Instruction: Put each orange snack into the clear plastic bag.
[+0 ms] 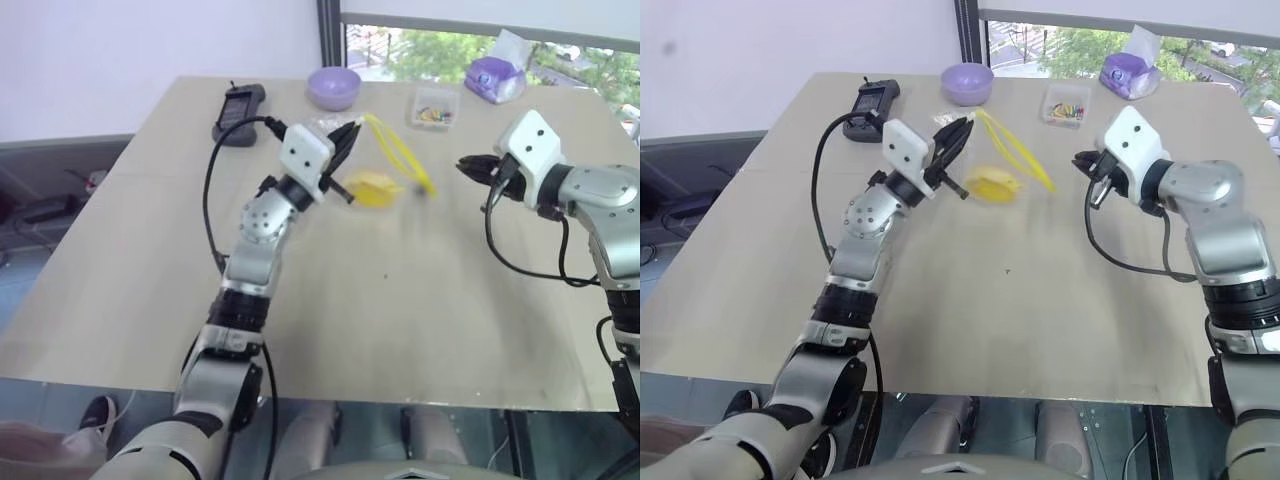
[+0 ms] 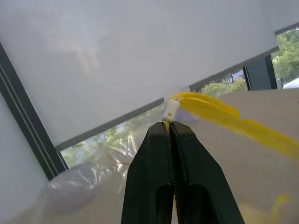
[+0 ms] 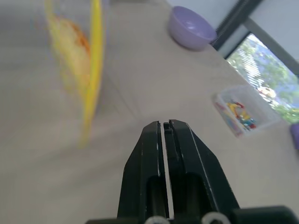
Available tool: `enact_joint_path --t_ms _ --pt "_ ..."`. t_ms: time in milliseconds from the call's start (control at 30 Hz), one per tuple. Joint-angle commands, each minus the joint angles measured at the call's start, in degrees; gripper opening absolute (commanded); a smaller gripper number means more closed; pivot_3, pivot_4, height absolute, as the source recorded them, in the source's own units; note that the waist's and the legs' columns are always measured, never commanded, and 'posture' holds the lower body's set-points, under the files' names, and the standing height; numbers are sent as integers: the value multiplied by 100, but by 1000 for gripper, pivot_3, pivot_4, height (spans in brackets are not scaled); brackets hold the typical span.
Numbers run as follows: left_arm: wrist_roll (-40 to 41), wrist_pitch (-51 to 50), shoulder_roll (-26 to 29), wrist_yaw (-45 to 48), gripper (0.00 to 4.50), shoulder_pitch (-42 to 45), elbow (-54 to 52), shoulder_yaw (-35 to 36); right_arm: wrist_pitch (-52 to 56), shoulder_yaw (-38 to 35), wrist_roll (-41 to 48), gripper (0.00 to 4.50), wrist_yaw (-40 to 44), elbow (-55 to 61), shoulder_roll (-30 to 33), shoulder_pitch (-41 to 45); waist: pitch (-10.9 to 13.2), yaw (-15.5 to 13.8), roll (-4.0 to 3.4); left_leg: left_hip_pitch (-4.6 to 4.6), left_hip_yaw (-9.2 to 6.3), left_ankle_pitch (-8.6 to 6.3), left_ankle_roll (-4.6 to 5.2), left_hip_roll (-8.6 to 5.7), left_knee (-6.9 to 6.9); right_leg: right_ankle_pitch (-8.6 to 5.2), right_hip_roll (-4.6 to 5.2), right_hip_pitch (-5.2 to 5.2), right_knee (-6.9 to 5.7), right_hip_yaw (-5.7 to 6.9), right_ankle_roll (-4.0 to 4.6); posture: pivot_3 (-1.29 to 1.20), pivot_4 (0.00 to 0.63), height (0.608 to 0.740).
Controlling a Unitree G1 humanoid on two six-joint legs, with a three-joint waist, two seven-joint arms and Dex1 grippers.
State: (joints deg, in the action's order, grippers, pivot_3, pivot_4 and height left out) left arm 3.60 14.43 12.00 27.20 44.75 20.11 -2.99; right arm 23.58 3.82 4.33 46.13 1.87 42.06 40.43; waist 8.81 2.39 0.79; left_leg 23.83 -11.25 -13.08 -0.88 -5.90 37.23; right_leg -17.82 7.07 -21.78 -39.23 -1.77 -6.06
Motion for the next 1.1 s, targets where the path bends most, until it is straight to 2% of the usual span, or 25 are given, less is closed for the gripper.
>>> enact_joint_path --t_ms 33,133,267,367,467,733,767,800,833,867,967,1100 --pt "49 336 -20 -106 0 366 188 155 -121 -226 -25 142 -142 88 30 162 0 7 0 0 0 0 0 0 -2 0 0 0 3 1 0 0 150 740" --pt "174 275 -12 -11 0 286 184 199 -56 -273 25 142 -157 219 68 50 0 11 0 2 0 0 0 1 -5 0 1 0 10 1 0 0 150 740" --pt "359 -79 163 601 0 -555 -483 -77 183 -347 165 142 -123 573 109 -162 -2 17 -2 1 -5 0 0 3 -12 0 1 0 16 -1 0 0 150 740" --pt "472 -574 506 1183 0 -1492 -1304 -384 368 -385 258 142 -25 848 228 -386 -1 10 -3 1 -13 0 0 4 -15 0 1 -1 17 -2 0 0 150 740" --pt "605 -1043 756 1477 0 -2078 -1954 -529 531 -420 375 142 60 1080 315 -550 -1 -13 -4 0 -21 0 0 4 -12 0 1 -1 14 -4 0 0 150 740" --pt "650 -1577 869 1373 0 -2390 -2507 -426 1313 -238 1298 142 534 2197 209 -637 -1 -16 -5 -5 -20 -1 1 5 -7 1 -2 5 7 -2 1 0 150 740" --pt "654 -1602 854 1351 0 -2387 -2534 -420 1374 -186 1380 675 575 2323 205 -653 -1 -13 -5 -5 -20 -1 1 5 -8 1 -1 5 8 -2 1 0 150 740" --pt "664 -1641 824 1315 0 -2387 -2583 -425 1452 -71 1412 966 560 2473 170 -674 -1 -14 -5 -5 -20 -1 1 5 -8 1 -2 5 9 -2 1 0 150 740" --pt "675 -1677 803 1291 0 -2384 -2621 -430 1503 28 1406 1447 511 2558 128 -666 -1 -15 -4 -5 -20 -1 1 5 -8 1 -1 5 9 -2 0 0 150 740" --pt "687 -1712 786 1277 0 -2388 -2660 -439 1523 117 1364 1997 435 2596 78 -644 -1 -16 -4 -4 -20 -1 1 5 -8 1 -2 5 10 -1 0 0 150 740" --pt "698 -1775 758 1274 0 -2425 -2780 -464 1407 467 1040 3238 143 2564 -129 -532 -1 -18 -4 -5 -20 -1 1 5 -7 1 -1 5 10 -1 0 0 150 740" --pt "757 -1907 798 1331 0 -2477 -2971 -471 888 1067 395 3238 -47 2390 -313 -393 -1 -11 -4 -5 -21 0 1 5 -7 1 -1 4 9 -1 0 0 150 740"
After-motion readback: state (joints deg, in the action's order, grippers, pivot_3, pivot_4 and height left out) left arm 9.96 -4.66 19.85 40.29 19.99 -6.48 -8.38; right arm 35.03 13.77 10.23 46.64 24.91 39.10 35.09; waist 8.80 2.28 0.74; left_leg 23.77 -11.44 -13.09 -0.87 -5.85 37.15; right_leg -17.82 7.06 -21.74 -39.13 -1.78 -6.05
